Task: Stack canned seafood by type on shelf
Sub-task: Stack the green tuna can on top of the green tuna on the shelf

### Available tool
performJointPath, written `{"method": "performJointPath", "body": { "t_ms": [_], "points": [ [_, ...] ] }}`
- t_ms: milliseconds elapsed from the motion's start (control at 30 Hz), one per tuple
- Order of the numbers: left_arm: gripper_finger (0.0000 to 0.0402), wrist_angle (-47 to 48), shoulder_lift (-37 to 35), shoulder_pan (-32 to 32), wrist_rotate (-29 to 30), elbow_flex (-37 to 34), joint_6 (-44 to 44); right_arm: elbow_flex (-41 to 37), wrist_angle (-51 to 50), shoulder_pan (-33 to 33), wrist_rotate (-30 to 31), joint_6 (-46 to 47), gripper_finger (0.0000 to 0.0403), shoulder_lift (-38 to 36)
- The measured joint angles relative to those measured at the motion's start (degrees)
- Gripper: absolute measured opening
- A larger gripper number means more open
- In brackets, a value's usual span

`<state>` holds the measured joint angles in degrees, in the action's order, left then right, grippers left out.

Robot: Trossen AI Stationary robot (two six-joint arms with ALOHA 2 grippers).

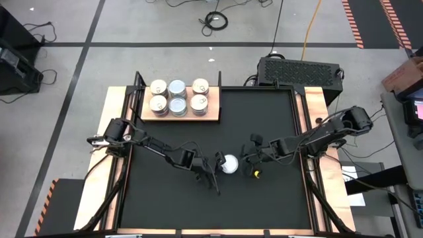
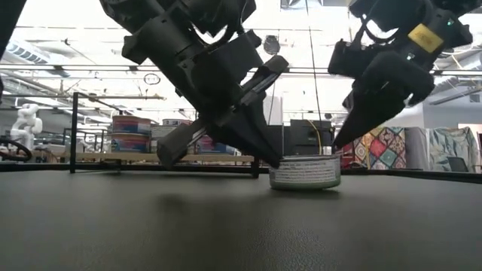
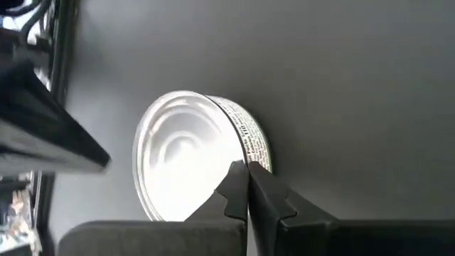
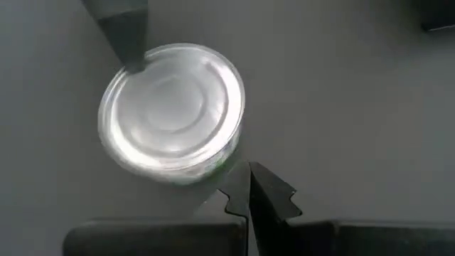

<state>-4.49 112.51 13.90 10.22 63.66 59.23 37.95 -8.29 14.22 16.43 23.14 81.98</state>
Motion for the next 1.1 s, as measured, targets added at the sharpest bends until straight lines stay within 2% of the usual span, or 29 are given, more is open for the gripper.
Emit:
{"method": "performJointPath", "body": {
  "t_ms": [167, 333, 767, 933, 1100],
  "points": [
    [0.0001, 0.7, -2.4, -0.1, 4.0, -0.1, -2.0, 0.0, -3.9, 0.0, 0.1, 1.5, 0.0000, -5.0],
    [0.0001, 3.7, -8.0, -0.1, 5.8, -0.1, -8.6, 0.0, -4.4, 1.3, 1.3, 1.6, 0.0000, -8.4],
    [0.0000, 27.3, -27.1, -2.1, 18.0, -2.0, -29.1, 0.0, -5.2, 3.5, 4.1, 1.8, 0.0000, -9.1],
    [0.0000, 33.1, -34.8, -5.1, 18.8, -5.3, -34.6, 0.0, -4.9, 3.5, 4.6, 1.5, 0.0000, -8.9],
    [0.0000, 35.2, -40.5, -10.4, 20.1, -9.5, -34.9, 0.0, -3.8, 3.5, 4.5, 1.2, 0.0000, -8.7]
  ]
}}
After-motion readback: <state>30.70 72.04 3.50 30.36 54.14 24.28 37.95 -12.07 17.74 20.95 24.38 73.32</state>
